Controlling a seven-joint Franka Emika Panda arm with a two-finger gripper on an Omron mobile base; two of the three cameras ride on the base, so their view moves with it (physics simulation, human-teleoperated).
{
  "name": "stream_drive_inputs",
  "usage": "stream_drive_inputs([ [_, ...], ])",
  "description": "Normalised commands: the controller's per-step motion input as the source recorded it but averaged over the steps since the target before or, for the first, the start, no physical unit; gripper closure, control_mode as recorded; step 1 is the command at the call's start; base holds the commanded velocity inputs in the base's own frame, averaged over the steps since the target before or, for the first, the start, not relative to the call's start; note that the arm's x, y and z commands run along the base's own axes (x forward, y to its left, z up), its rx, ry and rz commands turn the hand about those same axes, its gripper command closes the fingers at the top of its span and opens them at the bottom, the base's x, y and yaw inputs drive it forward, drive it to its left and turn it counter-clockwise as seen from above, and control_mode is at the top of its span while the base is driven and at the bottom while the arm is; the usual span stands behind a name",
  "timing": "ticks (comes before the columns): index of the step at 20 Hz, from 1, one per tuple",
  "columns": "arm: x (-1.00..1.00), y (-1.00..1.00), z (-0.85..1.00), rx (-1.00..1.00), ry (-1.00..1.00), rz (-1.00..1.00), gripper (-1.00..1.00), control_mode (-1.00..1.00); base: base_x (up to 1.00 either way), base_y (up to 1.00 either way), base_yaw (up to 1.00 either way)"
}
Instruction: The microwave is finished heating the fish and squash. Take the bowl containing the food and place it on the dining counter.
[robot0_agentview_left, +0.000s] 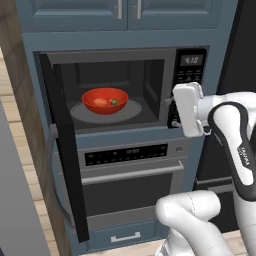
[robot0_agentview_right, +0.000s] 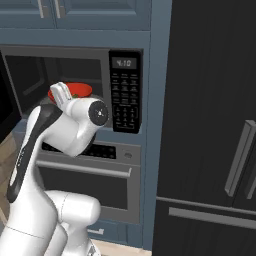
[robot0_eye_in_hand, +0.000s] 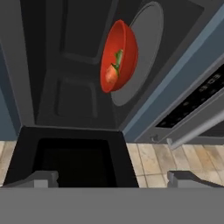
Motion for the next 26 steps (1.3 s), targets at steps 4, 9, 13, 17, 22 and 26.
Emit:
stream_drive_inputs([
  [4, 0.35, 0.0, -0.14, 0.0, 0.0, 0.0, -1.0, -1.0, 0.0, 0.0, 0.0],
  [9, 0.63, 0.28, -0.05, 0.0, 0.02, -0.06, -1.0, -1.0, 0.0, 0.0, 0.0],
  [13, 0.73, 0.4, -0.12, -0.01, 0.05, -0.09, -1.0, -1.0, 0.0, 0.0, 0.0],
  [17, 0.71, 0.38, -0.27, -0.02, 0.08, -0.09, -1.0, -1.0, 0.0, 0.0, 0.0],
  [22, 0.68, 0.25, -0.24, -0.01, 0.08, -0.08, -1.0, -1.0, 0.0, 0.0, 0.0],
  [26, 0.68, 0.27, -0.12, -0.01, 0.06, -0.05, -1.0, -1.0, 0.0, 0.0, 0.0],
])
